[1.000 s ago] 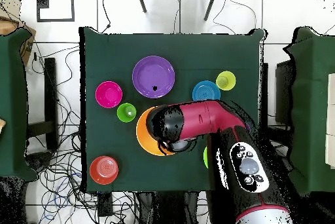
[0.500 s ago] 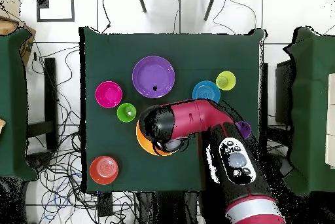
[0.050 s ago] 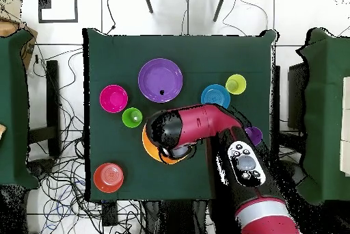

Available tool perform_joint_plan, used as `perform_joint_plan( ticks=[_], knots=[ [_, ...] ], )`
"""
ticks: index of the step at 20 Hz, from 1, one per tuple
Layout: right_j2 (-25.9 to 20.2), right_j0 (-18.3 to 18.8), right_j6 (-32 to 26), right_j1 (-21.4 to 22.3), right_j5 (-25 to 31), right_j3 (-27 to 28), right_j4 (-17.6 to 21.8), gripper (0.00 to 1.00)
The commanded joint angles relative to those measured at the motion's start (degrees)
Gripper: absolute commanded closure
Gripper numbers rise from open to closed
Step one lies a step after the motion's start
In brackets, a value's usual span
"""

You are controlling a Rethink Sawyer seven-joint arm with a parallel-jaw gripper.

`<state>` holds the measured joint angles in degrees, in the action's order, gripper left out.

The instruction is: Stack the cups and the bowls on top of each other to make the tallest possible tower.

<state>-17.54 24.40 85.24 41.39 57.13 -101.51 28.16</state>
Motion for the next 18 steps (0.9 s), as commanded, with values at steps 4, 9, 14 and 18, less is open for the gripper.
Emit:
perform_joint_plan(
  ticks=[4,9,14,18],
  knots=[
    [-0.89,1.06,6.28,-4.22,-9.62,1.27,-1.18,1.0],
    [-0.44,0.06,6.82,-5.63,-9.68,2.55,-1.15,1.0],
    [1.58,-1.88,7.88,-6.45,-6.11,4.81,-0.4,1.0],
    [3.56,-4.11,10.45,-9.1,-5.4,8.37,0.47,1.0]
  ],
)
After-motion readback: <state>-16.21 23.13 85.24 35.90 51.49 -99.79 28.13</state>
